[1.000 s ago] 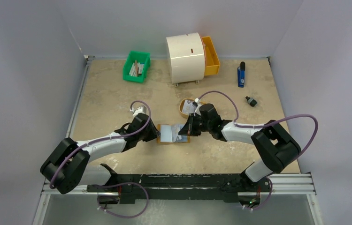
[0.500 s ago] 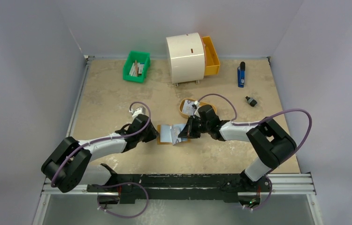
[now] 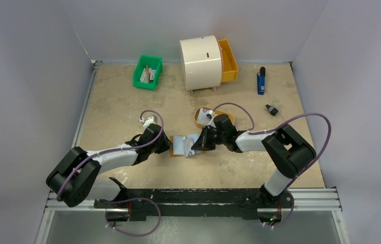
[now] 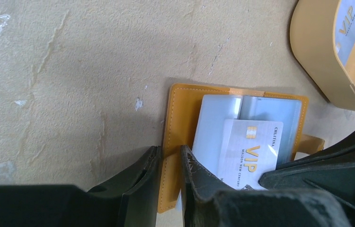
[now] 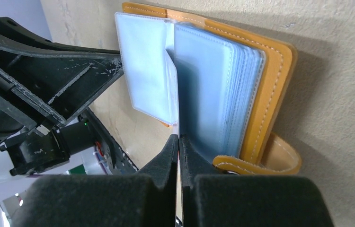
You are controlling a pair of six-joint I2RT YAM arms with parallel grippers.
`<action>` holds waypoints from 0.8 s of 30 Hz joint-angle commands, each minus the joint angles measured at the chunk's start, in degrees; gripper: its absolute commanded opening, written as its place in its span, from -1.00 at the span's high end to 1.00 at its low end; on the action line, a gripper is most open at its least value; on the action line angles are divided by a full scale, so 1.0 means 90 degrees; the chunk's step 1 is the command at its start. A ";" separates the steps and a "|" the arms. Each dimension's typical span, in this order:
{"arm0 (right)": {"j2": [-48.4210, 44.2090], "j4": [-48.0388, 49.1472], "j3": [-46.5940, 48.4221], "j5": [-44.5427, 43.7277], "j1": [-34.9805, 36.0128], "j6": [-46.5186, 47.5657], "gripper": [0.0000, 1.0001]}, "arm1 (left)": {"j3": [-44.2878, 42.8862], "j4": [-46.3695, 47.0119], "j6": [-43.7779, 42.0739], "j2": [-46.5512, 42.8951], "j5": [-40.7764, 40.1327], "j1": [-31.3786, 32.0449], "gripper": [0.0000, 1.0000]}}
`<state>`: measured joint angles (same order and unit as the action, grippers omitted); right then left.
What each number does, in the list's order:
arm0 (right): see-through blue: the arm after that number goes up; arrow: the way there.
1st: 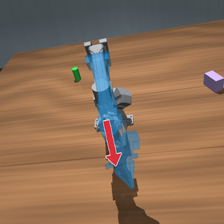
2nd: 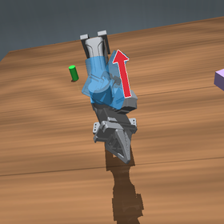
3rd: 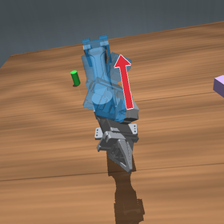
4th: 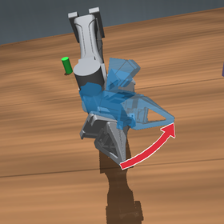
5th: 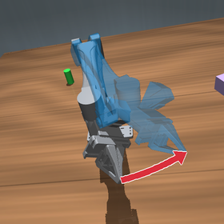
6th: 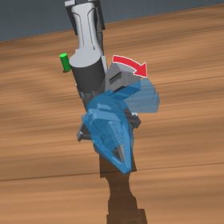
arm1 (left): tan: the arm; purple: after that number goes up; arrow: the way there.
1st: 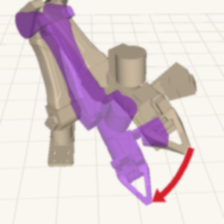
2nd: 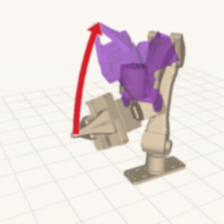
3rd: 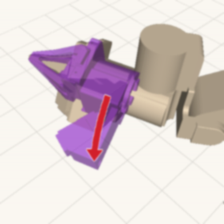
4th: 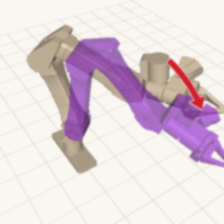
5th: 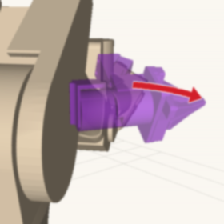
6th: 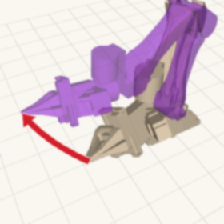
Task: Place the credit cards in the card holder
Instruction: Insert the credit card into the card holder.
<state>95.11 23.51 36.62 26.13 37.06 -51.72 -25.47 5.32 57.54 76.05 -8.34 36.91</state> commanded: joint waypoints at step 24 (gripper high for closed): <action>0.0526 0.1173 0.0002 -0.0394 -0.0016 -0.0517 1.00 | 0.0243 -0.0018 0.0028 0.0251 -0.0022 0.0039 0.63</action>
<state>98.41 31.31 36.62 25.21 37.06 -55.35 -25.23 7.73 57.74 77.17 -8.60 36.91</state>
